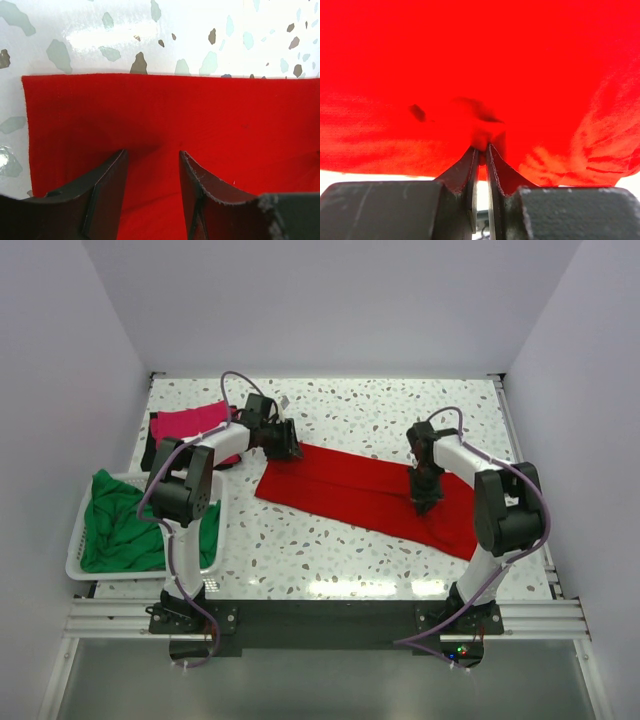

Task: Fold and stack the t-shirts
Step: Fold the tshirt

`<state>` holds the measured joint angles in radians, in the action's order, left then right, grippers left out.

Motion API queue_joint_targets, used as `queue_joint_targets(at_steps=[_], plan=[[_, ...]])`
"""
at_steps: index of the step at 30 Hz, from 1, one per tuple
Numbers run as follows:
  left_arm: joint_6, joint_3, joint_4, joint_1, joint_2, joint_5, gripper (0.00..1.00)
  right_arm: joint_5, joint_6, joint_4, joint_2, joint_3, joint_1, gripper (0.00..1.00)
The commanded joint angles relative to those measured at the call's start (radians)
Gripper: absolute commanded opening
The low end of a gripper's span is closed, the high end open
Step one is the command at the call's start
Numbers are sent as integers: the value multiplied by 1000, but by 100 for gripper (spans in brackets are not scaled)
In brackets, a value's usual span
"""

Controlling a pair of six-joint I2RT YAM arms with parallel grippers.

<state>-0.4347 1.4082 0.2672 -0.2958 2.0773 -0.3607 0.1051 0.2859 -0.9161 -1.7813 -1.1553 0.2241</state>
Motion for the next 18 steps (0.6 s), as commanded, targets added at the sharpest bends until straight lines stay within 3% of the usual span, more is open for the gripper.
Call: queue_joint_targets(at_steps=[1,14,15,16,18], plan=[[22,3,29,12,-2,12,50,-99,-22,-96,29,-69,1,12],[17,-2,29,12,-6,12,50,-337,-33,-104,-46,-67,0,21],[19,-3,29,14,-9,14,50,-341,-25,-101,-47,-67,1,23],[17,-3,29,14,-11,12,50,-344,-21,-93,-44,-66,1,33],[21,0,29,14,-17,14,50,-335,-10,-89,-41,-69,1,44]])
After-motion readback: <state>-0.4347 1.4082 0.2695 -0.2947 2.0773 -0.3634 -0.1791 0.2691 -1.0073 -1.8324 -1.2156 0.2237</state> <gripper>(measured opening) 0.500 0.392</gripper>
